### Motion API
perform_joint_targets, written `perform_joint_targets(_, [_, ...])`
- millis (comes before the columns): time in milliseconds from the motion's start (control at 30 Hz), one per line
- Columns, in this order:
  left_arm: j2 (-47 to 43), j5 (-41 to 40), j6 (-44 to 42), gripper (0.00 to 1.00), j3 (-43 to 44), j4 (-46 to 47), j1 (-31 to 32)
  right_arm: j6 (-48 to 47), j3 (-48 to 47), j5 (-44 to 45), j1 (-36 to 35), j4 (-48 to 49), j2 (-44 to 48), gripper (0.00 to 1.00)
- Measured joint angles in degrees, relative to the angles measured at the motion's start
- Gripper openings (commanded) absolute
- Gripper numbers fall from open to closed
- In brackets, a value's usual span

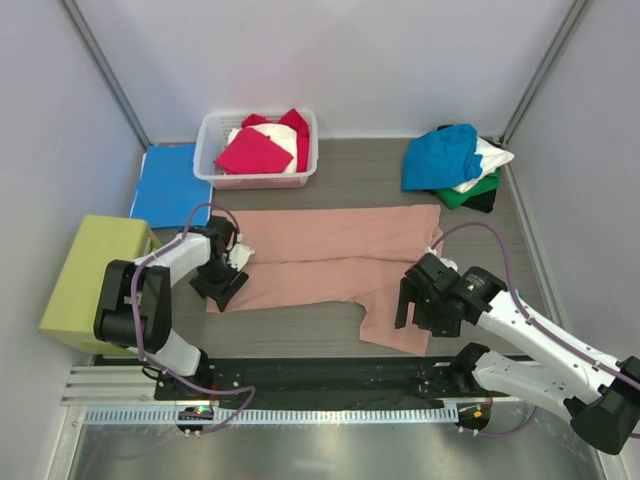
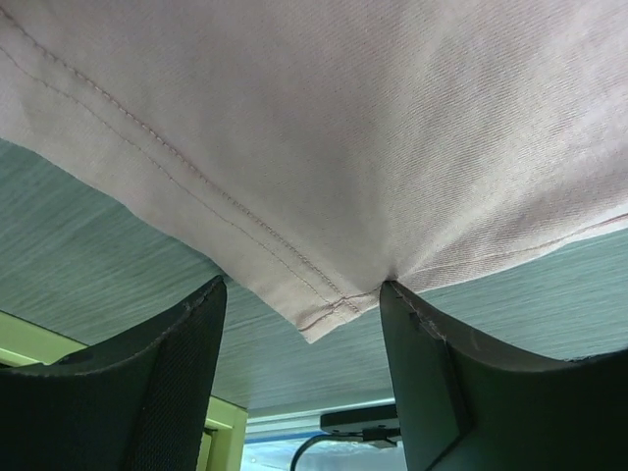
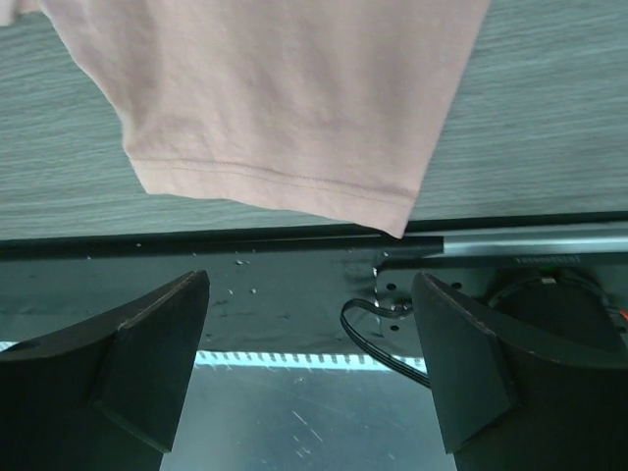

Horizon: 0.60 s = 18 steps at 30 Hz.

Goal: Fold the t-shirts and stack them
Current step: Fold the tshirt

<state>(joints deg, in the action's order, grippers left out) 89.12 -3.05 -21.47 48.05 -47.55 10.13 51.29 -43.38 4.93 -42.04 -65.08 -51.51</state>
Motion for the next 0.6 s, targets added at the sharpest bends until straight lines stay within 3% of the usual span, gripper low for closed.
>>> perform_joint_targets(33, [0.0,-0.1,0.0,0.65,-0.2,-0.3,0.0,0.0,-0.6,0.2,-0.3,-1.1,-0.3,1.0])
perform_joint_targets(200, [0.0,-0.4,-0.2,0.65,-0.3,-0.2,0.0,-0.2,-3.8,-0.1,-1.4,-3.2,-3.5,1.0])
perform_joint_targets(300, [-0.2,-0.4,-0.2,0.66,-0.2,-0.3,0.0,-1.8,-11.7,1.0,-2.7,-6.3,-10.5,1.0])
perform_joint_targets(400, [-0.7,-0.4,-0.2,0.66,0.1,-0.6,0.0,-3.4,-34.4,12.9,-9.4,-11.2,-22.0,1.0])
perform_joint_targets(467, [-0.9,-0.4,-0.2,0.65,1.0,-0.9,0.0,-3.8,-47.8,28.6,-17.7,-7.7,-26.8,1.0])
perform_joint_targets(600, [-0.9,-0.4,-0.2,0.65,1.8,-0.8,0.0,-3.1,-49.1,47.9,-26.5,-8.1,-29.1,1.0])
